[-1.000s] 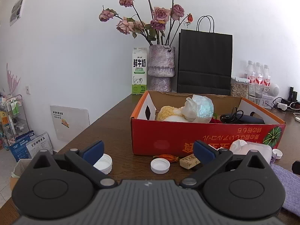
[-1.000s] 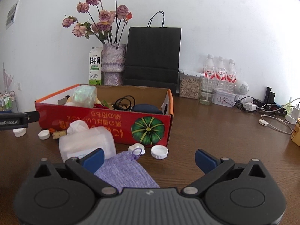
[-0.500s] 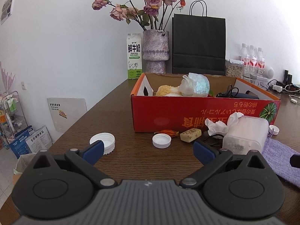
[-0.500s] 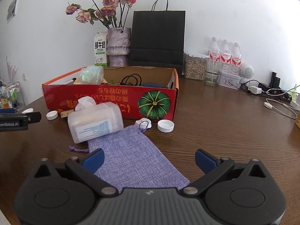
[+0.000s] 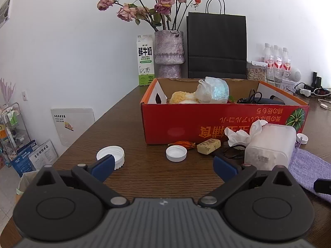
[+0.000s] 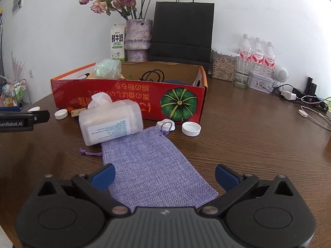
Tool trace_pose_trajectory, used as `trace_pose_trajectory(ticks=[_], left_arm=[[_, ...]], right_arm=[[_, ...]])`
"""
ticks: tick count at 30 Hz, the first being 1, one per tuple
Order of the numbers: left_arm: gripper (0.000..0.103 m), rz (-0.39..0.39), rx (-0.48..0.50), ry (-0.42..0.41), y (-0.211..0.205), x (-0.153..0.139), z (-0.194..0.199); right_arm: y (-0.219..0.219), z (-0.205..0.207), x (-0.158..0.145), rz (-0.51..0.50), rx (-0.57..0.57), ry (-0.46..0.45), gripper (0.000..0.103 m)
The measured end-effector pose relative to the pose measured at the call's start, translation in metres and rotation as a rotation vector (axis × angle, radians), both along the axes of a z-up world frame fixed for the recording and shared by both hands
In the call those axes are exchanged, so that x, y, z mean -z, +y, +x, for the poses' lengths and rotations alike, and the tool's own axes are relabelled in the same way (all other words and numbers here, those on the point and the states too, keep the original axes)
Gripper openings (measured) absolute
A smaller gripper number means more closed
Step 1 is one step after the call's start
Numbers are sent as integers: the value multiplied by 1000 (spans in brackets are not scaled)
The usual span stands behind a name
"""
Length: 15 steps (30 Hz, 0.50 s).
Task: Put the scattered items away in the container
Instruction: 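Grasp the purple cloth pouch with the right gripper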
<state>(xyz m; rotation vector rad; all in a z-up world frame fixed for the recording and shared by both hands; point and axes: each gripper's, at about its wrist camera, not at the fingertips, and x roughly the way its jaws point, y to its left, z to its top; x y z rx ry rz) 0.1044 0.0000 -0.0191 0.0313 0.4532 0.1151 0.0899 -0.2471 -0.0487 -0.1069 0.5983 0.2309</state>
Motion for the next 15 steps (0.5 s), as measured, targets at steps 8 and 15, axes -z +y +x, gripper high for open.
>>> trace_pose_trajectory(ticks=[8,15], left_arm=[[103,27,14,14,-5,1,1],[103,8,44,75,-7,8,3]], right_arm=[[-1,11,5,31,-35,83,103],[0,2,3,45,-83,34,58]])
